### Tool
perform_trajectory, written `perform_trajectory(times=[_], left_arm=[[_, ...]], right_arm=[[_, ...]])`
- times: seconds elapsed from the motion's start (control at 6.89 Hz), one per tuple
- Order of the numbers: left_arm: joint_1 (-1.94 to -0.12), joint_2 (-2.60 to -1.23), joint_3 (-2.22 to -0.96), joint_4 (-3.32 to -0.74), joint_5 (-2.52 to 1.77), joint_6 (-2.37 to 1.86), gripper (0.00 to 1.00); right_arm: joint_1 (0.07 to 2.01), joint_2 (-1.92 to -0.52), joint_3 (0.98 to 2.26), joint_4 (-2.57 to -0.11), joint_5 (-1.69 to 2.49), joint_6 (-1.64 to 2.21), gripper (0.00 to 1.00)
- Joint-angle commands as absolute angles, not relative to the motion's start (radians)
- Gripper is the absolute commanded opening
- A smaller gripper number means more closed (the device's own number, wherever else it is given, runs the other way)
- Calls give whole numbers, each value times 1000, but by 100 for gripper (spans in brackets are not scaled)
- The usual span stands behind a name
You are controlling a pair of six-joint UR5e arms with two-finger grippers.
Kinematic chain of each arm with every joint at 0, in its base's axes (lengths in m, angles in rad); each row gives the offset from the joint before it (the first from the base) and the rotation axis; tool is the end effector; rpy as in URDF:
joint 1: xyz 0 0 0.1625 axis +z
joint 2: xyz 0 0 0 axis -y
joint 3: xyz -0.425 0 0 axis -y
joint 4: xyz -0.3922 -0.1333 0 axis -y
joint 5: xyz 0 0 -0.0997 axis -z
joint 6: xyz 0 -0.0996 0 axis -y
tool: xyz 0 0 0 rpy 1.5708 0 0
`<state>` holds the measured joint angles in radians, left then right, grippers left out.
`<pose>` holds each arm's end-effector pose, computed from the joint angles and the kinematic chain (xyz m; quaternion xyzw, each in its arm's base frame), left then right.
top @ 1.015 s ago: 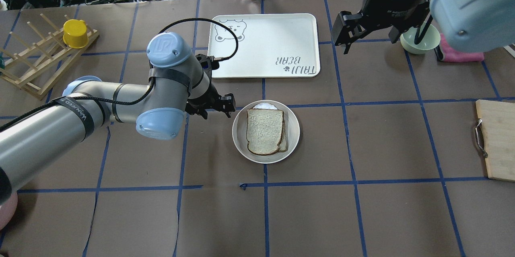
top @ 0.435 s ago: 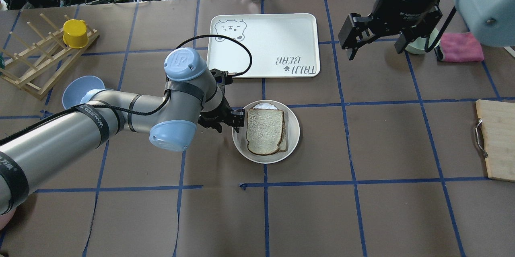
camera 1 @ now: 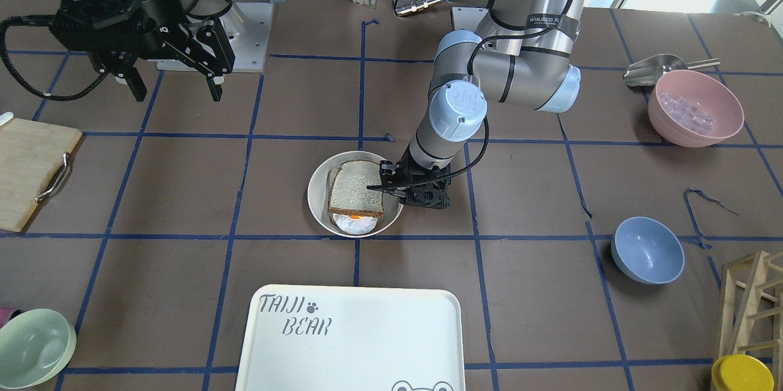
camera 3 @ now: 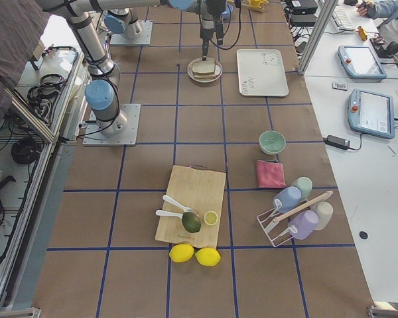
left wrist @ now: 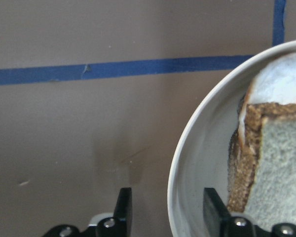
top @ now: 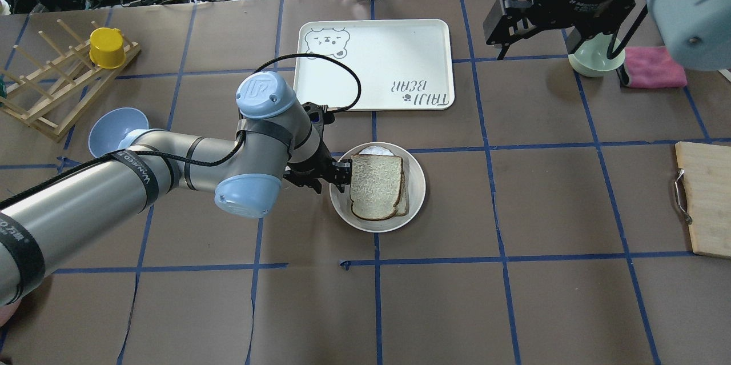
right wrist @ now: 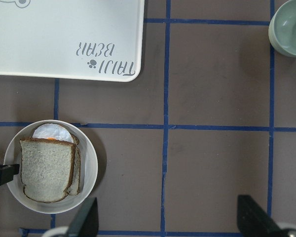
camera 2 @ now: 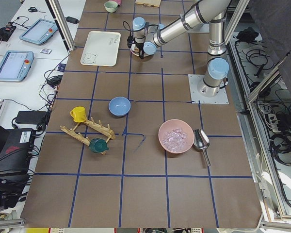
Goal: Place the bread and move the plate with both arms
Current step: 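Grasp the rim of the white plate with the left gripper, then slide the plate with the left gripper onto the bear tray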
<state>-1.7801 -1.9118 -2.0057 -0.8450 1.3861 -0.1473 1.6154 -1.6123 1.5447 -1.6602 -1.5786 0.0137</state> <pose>-0.2557 -0.4740 0.1856 -0.0285 -0.9950 -0.0409 0.0863 0.1541 -0.4813 0.5308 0.0151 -0.9968 0.0785 0.0016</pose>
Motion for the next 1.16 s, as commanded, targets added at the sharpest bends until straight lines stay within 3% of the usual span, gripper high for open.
perform_trajectory(times=[0.0,0.15,1.02], left_arm=[[-1779,-1927,-2006,-842,1381,-149,5],[-1781,-1925,-2002,-839,1379,-150,0],[-1706,-1882,-1864,-1006,1272,-184,0]], right_arm=[[1609,-1612,1545,-1592,-1568,29,100],[1609,-1612,1545,-1592,-1566,35,100],[1609,-1614,1543,-1585,-1569,35,100]])
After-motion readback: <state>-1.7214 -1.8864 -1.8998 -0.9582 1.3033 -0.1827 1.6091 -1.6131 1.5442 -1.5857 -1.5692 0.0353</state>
